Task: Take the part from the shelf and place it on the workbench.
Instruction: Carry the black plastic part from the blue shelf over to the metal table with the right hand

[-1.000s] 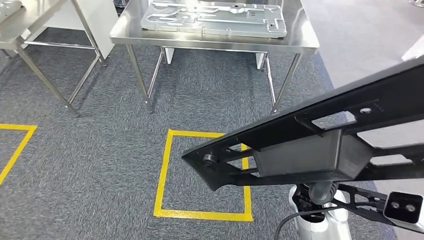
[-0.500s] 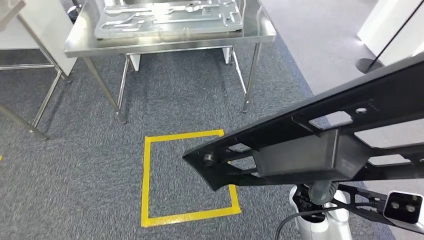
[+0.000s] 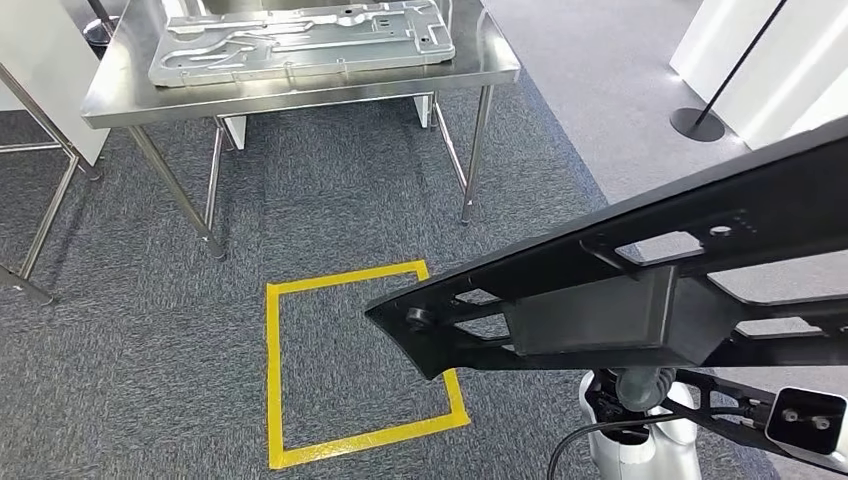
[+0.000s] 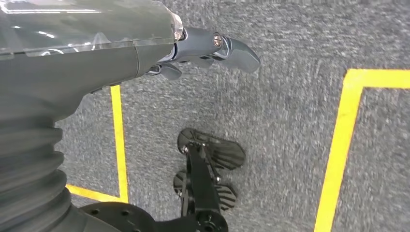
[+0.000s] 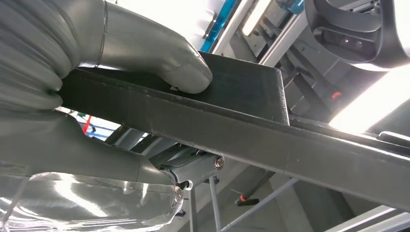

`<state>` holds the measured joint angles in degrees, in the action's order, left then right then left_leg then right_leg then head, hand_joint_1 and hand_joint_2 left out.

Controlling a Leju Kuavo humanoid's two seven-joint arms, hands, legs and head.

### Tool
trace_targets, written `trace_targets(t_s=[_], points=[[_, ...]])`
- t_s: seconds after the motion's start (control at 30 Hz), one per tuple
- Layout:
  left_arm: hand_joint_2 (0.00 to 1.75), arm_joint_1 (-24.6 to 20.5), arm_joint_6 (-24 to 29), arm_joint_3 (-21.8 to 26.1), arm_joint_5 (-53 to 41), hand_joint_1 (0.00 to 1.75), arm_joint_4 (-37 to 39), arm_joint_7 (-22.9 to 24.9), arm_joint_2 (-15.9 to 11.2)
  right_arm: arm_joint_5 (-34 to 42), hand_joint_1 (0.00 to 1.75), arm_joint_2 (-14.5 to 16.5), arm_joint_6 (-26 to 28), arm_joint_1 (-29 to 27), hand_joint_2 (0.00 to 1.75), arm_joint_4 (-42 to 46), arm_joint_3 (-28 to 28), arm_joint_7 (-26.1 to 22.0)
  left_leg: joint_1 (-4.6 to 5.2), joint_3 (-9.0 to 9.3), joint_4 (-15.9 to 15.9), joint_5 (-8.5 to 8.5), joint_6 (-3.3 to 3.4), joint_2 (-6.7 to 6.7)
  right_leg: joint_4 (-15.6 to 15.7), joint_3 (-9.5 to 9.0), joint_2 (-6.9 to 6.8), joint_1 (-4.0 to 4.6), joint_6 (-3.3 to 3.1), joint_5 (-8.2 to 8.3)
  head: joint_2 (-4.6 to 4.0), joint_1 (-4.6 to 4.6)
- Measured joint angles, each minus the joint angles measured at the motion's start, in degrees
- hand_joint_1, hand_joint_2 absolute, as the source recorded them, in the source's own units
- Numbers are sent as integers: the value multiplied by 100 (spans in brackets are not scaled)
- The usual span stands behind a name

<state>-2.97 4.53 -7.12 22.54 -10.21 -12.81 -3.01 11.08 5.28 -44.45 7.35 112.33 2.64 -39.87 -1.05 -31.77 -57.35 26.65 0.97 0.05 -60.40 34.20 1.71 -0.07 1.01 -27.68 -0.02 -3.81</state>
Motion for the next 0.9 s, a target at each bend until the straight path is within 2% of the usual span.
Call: trace_targets(t_s=[0.03, 0.1, 0.13, 0.17, 0.2, 0.27, 0.3, 0.33, 0.43, 0.5, 0.53, 0.6, 0.63, 0.67, 0.7, 0.77, 0.8, 0.83, 0.9], points=[[175, 0, -4, 0, -7, 0, 1, -7, -1, -18, 175, 3, 23, -5, 175, 13, -4, 0, -5, 12, 11, -2, 21, 11, -307, 150, -49, -14, 23, -158, 0, 1], [175, 1, -15, 1, -21, 0, 1, -18, -3, -58, 175, 16, 66, -25, 175, 21, -6, 1, -3, 17, 12, 14, 37, 24, -1124, 592, -108, -33, 60, -495, 0, 1], [175, 3, -19, 0, -25, 0, 1, -21, -3, -72, 175, 23, 80, -41, 175, 21, -6, 1, -2, 23, 10, 25, 36, 30, -1401, 760, -119, -43, 71, -551, 0, 1], [175, 4, -22, 0, -27, 0, 1, -23, -3, -77, 175, 28, 90, -51, 175, 21, -6, 1, -2, 37, 9, 40, 30, 35, -1464, 820, -126, -51, 74, -493, 0, 0], [175, 4, -25, 0, -27, 0, 1, -23, -3, -79, 175, 31, 98, -56, 175, 21, -6, 1, -2, 62, 8, 58, 20, 36, -1279, 753, -134, -58, 69, -322, 0, 0], [175, 2, -32, -1, -27, 0, 1, -23, -3, -81, 175, 35, 115, -56, 175, 32, -6, 0, 3, 128, 7, 109, -19, 37, -438, 353, -180, -56, 33, 114, 0, 0], [175, 0, -35, -1, -27, 0, 1, -24, -3, -82, 175, 41, 120, -55, 175, 42, -5, 0, 13, 149, 3, 137, -48, 37, -77, 183, -202, -43, 4, 243, 0, 0], [175, -3, -37, 0, -27, 0, 1, -25, -4, -83, 175, 48, 123, -55, 175, 52, -5, 0, 22, 160, 0, 160, -81, 40, 152, 79, -219, -28, -25, 297, 0, 0], [175, -8, -38, 0, -27, 0, 0, -29, -7, -84, 175, 72, 124, -57, 175, 70, -5, 1, 24, 184, 12, 212, -179, 66, 240, 49, -189, -8, -120, 256, 0, 1], [175, -12, -38, -1, -27, 0, -1, -32, -7, -84, 175, 94, 124, -55, 175, 86, -3, 1, 12, 114, -197, 348, -231, 64, 278, -2, -172, -23, -194, 240, 0, 0], [175, -13, -38, 0, -28, 0, -1, -33, -8, -83, 175, 107, 124, -56, 175, 94, -1, 1, 8, -22, -486, 490, -249, 56, 294, -33, -171, -30, -227, 229, 0, 1], [175, -9, -38, 0, -29, 0, 0, -33, -11, -84, 175, 127, 124, -60, 175, 100, 1, 1, 8, -462, -1304, 814, -270, 50, 294, -78, -161, -12, -269, 186, 0, 0], [175, -2, -38, 1, -29, 0, 0, -32, -13, -84, 175, 132, 124, -65, 175, 100, 1, 1, 8, -663, -1625, 882, -274, 48, 293, -105, -149, 1, -279, 162, 0, 0], [175, 6, -38, 1, -29, 0, 0, -32, -14, -85, 175, 134, 124, -69, 175, 100, 1, 1, 9, -776, -1745, 826, -269, 47, 292, -139, -133, 13, -281, 135, 0, 0], [175, 15, -38, 1, -29, 0, 1, -32, -14, -85, 175, 136, 125, -72, 175, 100, 1, 1, 11, -771, -1623, 646, -253, 47, 291, -185, -116, 24, -280, 104, 0, 0], [175, 24, -38, 2, -29, 0, 1, -33, -23, -85, 175, 139, 127, -74, 175, 100, 2, 1, 30, -505, -867, 126, -179, 36, 290, -289, -96, 40, -267, 32, 0, 1], [175, 26, -38, 2, -29, 0, 1, -34, -30, -85, 175, 140, 128, -72, 175, 100, 4, 1, 48, -354, -491, -36, -136, 29, 285, -321, -86, 50, -249, -4, 0, 0], [175, 19, -39, 2, -29, 0, 1, -36, -38, -85, 175, 140, 129, -73, 175, 100, 6, 1, 70, -252, -237, -113, -97, 26, 287, -337, -81, 52, -221, -28, 0, 0], [175, 5, -40, 2, -29, 0, 1, -42, -47, -86, 175, 140, 129, -76, 175, 100, 12, 2, 96, -195, -69, -73, -36, 27, 260, -346, -74, 51, -149, -28, 0, -1]])
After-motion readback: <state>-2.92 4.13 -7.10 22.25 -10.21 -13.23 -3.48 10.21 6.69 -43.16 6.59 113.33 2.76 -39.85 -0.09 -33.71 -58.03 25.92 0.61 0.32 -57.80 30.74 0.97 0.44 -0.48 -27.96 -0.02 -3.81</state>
